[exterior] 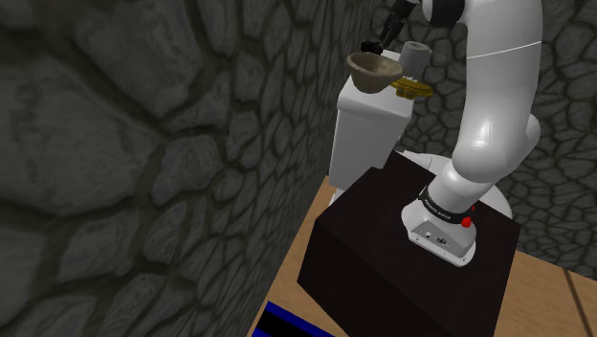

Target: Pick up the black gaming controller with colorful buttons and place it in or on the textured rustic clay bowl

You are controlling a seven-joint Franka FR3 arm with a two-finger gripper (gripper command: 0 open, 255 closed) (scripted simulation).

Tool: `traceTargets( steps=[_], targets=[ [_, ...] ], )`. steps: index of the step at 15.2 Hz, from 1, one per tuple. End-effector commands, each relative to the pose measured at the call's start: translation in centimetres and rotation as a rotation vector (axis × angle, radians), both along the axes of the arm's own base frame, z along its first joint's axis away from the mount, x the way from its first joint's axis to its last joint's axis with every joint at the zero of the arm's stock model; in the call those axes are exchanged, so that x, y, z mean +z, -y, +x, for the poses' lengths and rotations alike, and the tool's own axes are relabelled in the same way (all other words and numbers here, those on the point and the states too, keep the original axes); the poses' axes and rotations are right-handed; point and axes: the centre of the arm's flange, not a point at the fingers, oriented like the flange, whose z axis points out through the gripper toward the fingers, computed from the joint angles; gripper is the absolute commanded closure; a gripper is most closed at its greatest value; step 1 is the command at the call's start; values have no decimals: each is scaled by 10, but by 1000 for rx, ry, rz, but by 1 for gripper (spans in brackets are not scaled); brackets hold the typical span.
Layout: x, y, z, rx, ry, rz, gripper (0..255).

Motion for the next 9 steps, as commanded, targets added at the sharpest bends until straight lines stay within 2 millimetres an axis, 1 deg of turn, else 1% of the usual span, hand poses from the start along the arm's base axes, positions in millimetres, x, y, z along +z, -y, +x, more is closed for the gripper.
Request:
traceTargets(
  steps=[1, 4, 9],
  targets=[
    [-10, -1, 1, 1, 0, 0, 0],
    [-23, -3, 3, 1, 0, 0, 0],
    [-23, -3, 3, 1, 0, 0, 0]
  ],
)
